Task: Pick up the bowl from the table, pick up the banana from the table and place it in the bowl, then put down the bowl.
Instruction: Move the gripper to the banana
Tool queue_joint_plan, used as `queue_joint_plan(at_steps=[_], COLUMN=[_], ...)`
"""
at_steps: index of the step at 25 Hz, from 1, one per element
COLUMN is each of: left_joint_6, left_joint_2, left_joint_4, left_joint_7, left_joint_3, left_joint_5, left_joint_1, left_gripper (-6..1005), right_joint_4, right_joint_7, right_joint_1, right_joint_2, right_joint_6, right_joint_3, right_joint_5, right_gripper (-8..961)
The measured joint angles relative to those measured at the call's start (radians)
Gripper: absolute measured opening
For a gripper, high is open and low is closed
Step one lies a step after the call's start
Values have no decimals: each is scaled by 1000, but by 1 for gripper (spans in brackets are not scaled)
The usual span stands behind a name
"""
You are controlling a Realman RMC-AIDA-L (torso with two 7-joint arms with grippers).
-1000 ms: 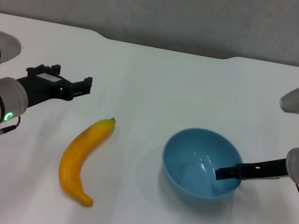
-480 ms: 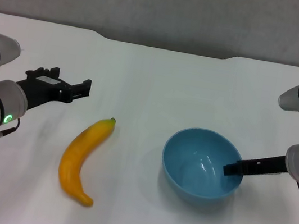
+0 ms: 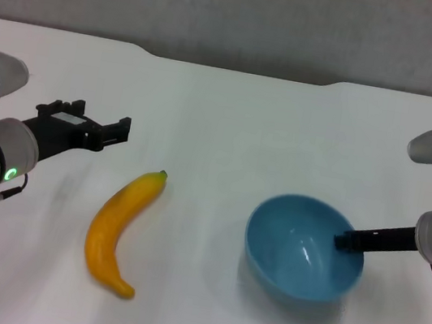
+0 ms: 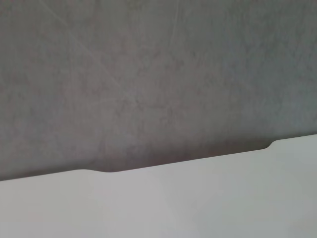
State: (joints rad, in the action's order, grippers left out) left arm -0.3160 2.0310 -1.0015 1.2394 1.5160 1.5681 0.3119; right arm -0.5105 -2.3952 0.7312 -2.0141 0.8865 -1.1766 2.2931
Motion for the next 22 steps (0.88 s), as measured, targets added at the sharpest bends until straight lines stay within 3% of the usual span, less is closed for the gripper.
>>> queue_joint_plan(at_steps=[2, 16, 18, 22], left_joint_6=[0, -138, -169, -209], left_joint_2=[0, -11, -15, -12], left_joint_4=[0, -32, -36, -39], left_joint_7=[0, -135, -201, -382], left_joint_3=[0, 3, 4, 7], left_joint_5=[0, 32, 97, 364], left_joint_1=[-2, 4, 14, 52], left_gripper=[891, 891, 891, 892], right_joint_4=[-8, -182, -209, -235], right_joint_7=[6, 32, 26, 22], right_joint_1=[-8, -138, -153, -162], right_joint_2=[0, -1, -1, -1], right_joint_6=[-5, 12, 15, 22], right_joint_3=[0, -4, -9, -13], right_joint_5=[-10, -85, -85, -85], right_gripper=[49, 25, 25, 25])
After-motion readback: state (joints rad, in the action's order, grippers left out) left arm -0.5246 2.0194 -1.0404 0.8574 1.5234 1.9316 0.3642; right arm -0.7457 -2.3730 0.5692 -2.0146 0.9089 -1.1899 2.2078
